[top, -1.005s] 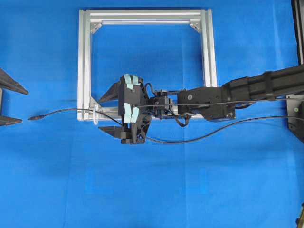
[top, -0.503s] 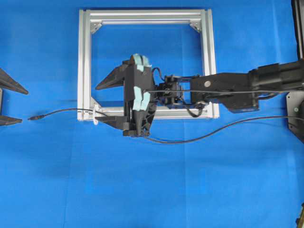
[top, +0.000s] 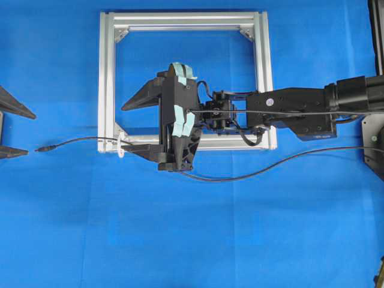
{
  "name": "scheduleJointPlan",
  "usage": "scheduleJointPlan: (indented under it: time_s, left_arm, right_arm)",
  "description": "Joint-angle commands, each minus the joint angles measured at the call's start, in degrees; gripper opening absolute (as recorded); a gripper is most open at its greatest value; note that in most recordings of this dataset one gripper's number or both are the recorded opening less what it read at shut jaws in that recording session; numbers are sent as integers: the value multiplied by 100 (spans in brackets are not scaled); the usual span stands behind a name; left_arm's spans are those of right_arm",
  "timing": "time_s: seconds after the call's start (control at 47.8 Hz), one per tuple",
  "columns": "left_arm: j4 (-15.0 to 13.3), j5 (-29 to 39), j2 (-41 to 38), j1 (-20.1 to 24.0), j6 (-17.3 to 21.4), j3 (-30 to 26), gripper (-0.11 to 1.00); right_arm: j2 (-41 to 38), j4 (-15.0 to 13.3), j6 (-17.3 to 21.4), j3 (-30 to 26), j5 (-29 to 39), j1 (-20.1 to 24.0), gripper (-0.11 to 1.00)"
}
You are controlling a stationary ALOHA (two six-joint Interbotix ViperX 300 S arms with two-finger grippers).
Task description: Insert the wire through the string loop located on the left side.
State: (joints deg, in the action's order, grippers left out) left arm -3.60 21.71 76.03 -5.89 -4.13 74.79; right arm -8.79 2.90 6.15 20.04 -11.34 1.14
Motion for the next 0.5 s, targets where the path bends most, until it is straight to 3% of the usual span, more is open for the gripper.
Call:
scheduleJointPlan:
  time_s: [0.0,0.482]
  left_arm:
    - [18,-53,-88,18,0,-62,82]
    - [18,-272,-97,44,18,-44,82]
  right_arm:
    - [229,-18,-9,-123,-18,-18,96]
    - [325,-18,-9,-9,-9,-18,96]
